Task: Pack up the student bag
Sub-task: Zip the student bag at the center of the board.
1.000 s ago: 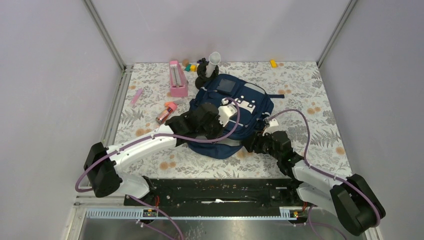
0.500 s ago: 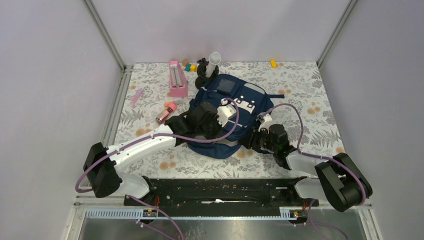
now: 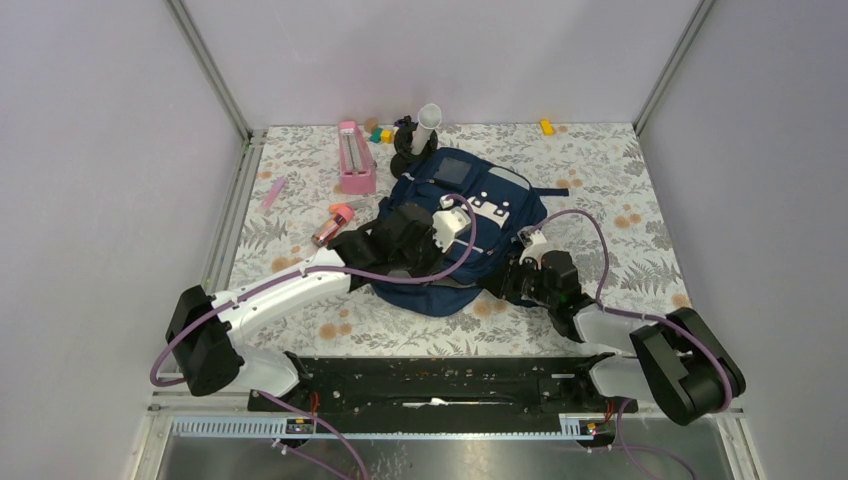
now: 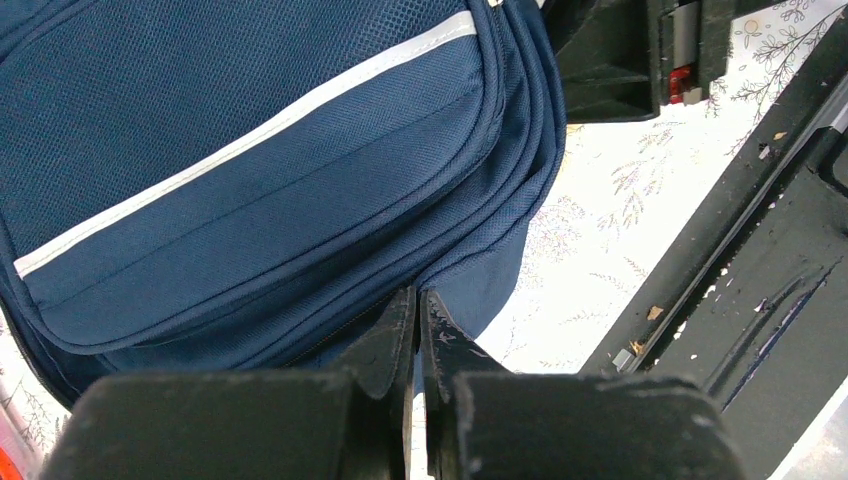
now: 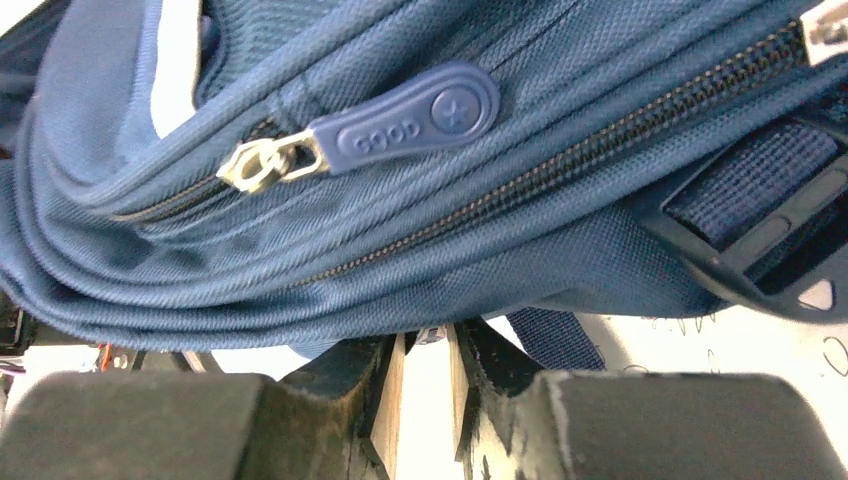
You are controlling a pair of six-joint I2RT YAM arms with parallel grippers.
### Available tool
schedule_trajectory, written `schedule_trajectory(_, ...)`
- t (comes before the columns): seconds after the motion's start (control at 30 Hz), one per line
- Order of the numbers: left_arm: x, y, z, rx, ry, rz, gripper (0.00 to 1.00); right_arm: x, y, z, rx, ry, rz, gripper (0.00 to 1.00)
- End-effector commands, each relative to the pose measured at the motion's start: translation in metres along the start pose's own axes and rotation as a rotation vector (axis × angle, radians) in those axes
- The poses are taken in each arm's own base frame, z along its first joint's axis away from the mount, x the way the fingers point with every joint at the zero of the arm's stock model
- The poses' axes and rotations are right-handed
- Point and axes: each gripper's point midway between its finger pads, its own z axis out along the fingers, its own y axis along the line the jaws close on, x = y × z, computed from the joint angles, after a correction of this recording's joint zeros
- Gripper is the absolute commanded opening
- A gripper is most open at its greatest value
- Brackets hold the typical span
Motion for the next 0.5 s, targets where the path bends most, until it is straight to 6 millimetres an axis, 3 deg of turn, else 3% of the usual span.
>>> schedule_trajectory(0.0, -0.026, 0.002, -0.011, -0.005, -0.097, 0.015, 0.00, -0.018, 0.036, -0.013, -0.140, -0.063, -0.012, 0.13)
schedule_trajectory(0.17, -0.028, 0.003, -0.011, -0.007, -0.097, 0.016, 0.00, -0.023, 0.044, -0.025, -0.130, -0.071, 0.034, 0.00)
schedule_trajectory(0.3, -0.027, -0.009, -0.012, 0.050, -0.106, 0.022, 0.00, -0.022, 0.050, -0.027, -0.105, -0.046, 0.059, 0.00)
schedule_trajectory(0.33, -0.027, -0.012, -0.011, 0.060, -0.107, 0.022, 0.05, -0.020, 0.048, -0.027, -0.085, -0.035, 0.067, 0.00)
schedule_trajectory(0.47, -0.034, -0.021, -0.016, 0.062, -0.162, 0.030, 0.58, -0.013, 0.047, -0.030, -0.010, 0.013, 0.092, 0.00)
